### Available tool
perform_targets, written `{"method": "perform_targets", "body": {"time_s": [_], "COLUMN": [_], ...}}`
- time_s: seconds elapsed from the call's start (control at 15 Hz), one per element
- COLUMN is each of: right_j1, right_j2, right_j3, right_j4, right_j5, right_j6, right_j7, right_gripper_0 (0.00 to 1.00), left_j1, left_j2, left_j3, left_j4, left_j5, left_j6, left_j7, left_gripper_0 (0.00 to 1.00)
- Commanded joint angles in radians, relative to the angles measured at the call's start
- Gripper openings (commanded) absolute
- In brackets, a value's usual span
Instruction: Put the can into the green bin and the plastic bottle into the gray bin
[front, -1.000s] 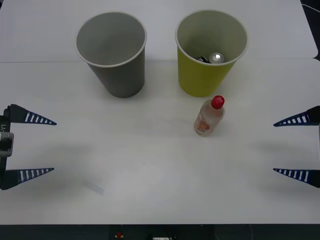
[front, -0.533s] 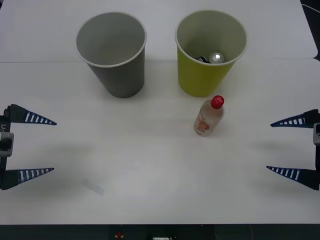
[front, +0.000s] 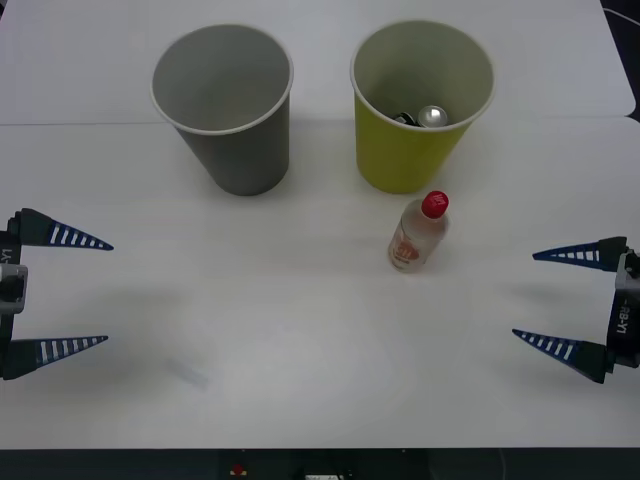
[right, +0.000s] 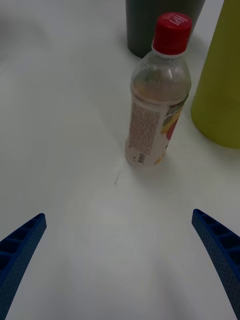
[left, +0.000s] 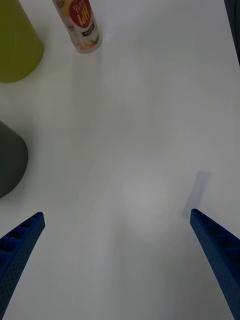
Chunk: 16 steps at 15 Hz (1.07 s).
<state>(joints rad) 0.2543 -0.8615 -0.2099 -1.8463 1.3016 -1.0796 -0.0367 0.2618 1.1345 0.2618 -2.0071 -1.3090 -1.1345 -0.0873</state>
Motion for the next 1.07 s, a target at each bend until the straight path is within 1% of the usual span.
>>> {"method": "perform_targets", "body": {"time_s": [0.07,0.13,0.47,0.67,0.93,1.07], "right_j1": [-0.003,-0.003,-0.026,-0.056,-0.107,-0.147], "right_j2": [0.044,0.07,0.176,0.239,0.325,0.361], "right_j3": [0.0,0.0,-0.002,-0.002,0.001,0.003], "right_j4": [0.047,0.068,0.17,0.231,0.297,0.368], "right_j5": [-0.028,-0.042,-0.051,-0.071,-0.07,-0.078], "right_j6": [0.001,0.001,0.001,0.0,-0.008,-0.008], "right_j7": [0.017,0.024,0.077,0.156,0.204,0.287], "right_gripper_0": [1.0,1.0,1.0,1.0,1.0,1.0], "left_j1": [0.0,0.0,0.0,0.0,0.0,0.0], "left_j2": [0.0,0.0,0.0,0.0,0.0,0.0], "left_j3": [0.0,0.0,0.0,0.0,0.0,0.0], "left_j4": [0.0,0.0,0.0,0.0,0.0,0.0], "left_j5": [0.0,0.0,0.0,0.0,0.0,0.0], "left_j6": [0.0,0.0,0.0,0.0,0.0,0.0], "left_j7": [0.0,0.0,0.0,0.0,0.0,0.0], "left_gripper_0": [1.0,1.0,1.0,1.0,1.0,1.0]}}
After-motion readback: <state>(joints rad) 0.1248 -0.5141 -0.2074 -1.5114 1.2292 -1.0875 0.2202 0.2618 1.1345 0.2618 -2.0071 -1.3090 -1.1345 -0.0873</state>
